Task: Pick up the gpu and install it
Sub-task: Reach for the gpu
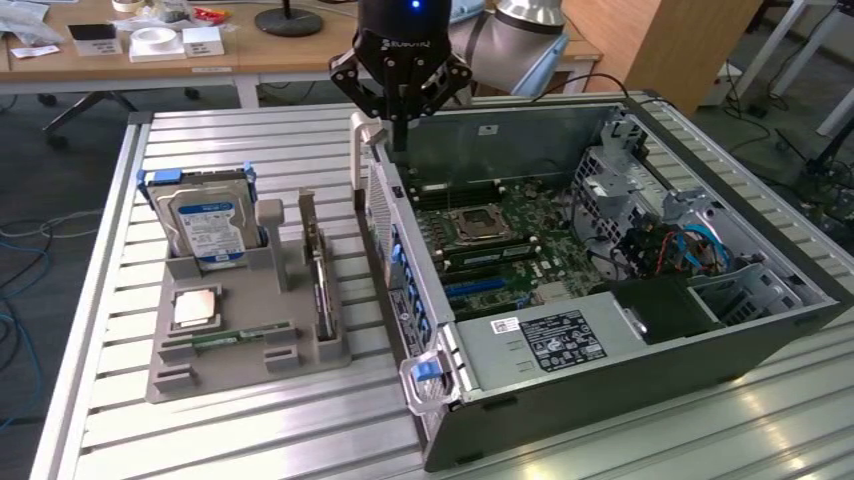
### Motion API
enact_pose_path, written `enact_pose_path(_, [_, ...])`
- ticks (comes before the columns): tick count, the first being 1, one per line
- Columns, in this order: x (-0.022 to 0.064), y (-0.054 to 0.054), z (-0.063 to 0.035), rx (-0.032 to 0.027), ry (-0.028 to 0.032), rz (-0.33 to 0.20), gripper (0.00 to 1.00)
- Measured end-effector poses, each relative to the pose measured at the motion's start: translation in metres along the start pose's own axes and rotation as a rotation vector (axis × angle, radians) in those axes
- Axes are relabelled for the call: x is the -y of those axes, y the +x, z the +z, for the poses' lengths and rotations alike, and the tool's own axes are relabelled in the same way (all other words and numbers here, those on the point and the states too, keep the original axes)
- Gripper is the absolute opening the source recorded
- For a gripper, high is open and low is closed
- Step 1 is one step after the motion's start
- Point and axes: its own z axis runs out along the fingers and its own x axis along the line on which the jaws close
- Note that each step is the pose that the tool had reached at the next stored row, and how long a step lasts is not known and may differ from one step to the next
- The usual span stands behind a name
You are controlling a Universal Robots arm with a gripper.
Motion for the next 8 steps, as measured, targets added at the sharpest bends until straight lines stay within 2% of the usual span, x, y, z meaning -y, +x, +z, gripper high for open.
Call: enact_pose_path(8, [0.0006,0.0085,-0.0002,0.0000,0.0000,0.000,0.11])
